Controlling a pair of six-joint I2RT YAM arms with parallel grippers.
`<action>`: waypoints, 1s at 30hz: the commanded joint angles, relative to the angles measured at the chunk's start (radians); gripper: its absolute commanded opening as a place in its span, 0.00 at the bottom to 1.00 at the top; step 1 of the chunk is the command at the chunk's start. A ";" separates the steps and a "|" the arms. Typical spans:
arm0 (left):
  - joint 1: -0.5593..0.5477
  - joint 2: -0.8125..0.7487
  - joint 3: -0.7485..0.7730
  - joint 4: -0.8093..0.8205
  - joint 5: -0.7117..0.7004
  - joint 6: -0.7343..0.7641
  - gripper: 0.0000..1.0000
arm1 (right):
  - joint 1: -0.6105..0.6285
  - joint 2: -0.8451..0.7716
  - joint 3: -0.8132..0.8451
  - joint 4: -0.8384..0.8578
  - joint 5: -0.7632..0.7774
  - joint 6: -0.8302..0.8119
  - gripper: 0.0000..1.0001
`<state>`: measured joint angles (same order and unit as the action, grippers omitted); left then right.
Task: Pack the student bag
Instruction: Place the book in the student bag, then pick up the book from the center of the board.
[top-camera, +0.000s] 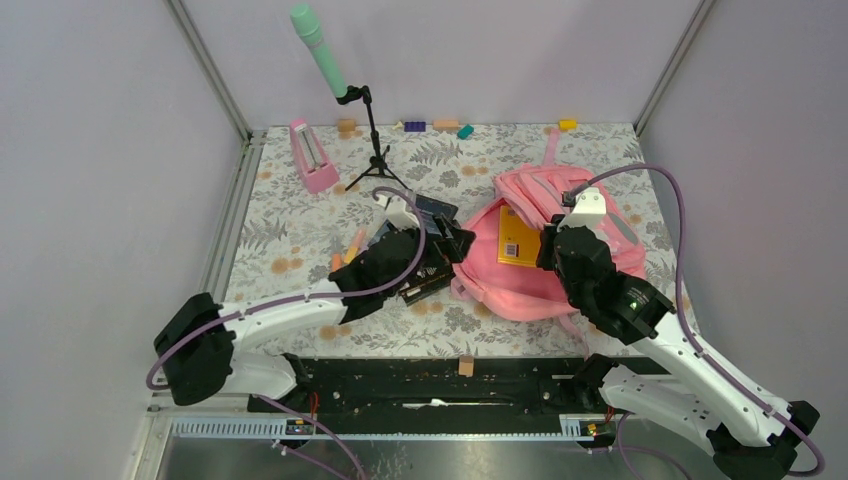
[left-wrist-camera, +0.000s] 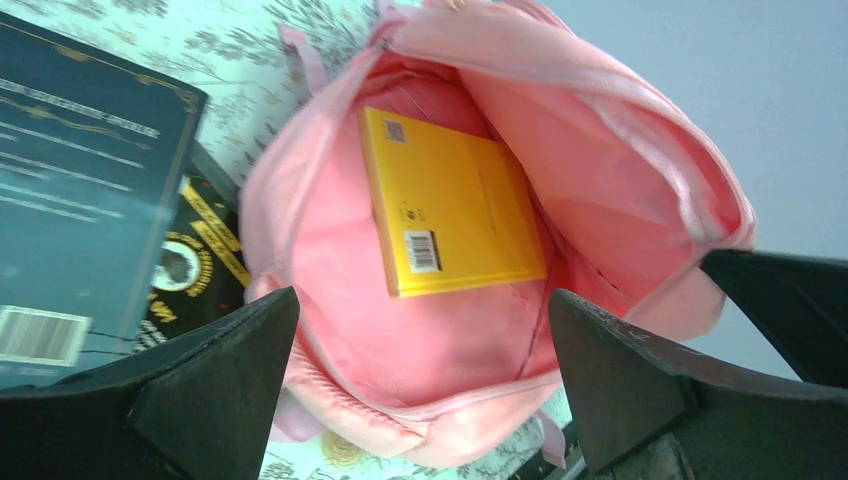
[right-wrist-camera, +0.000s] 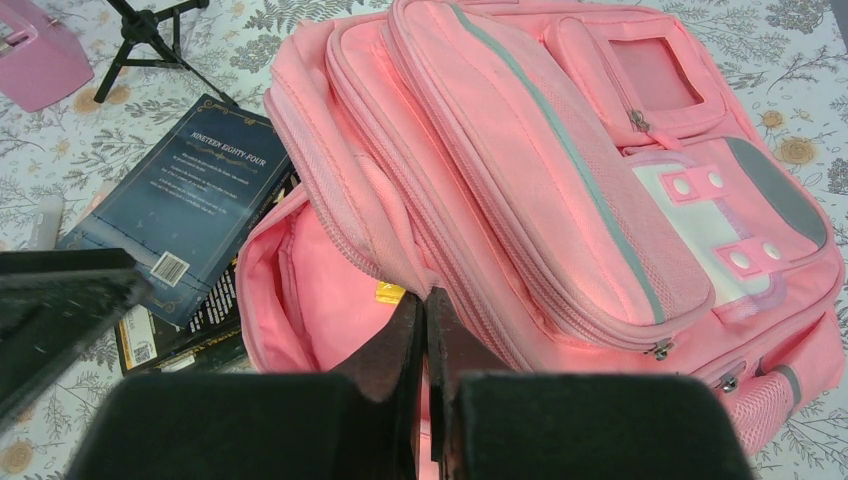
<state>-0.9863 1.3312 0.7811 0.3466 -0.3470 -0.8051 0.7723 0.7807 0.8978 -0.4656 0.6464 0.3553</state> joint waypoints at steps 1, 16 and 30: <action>0.063 -0.089 -0.030 -0.098 -0.041 0.013 0.99 | 0.007 -0.008 0.018 0.080 0.039 0.009 0.00; 0.489 -0.292 -0.293 -0.128 0.182 -0.075 0.99 | 0.007 0.010 0.029 0.080 0.010 0.020 0.00; 0.601 -0.005 -0.434 0.275 0.388 -0.263 0.99 | 0.008 0.017 0.032 0.080 0.020 0.014 0.00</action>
<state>-0.3889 1.2945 0.3607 0.4358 -0.0242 -1.0012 0.7727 0.8028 0.8978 -0.4644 0.6338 0.3637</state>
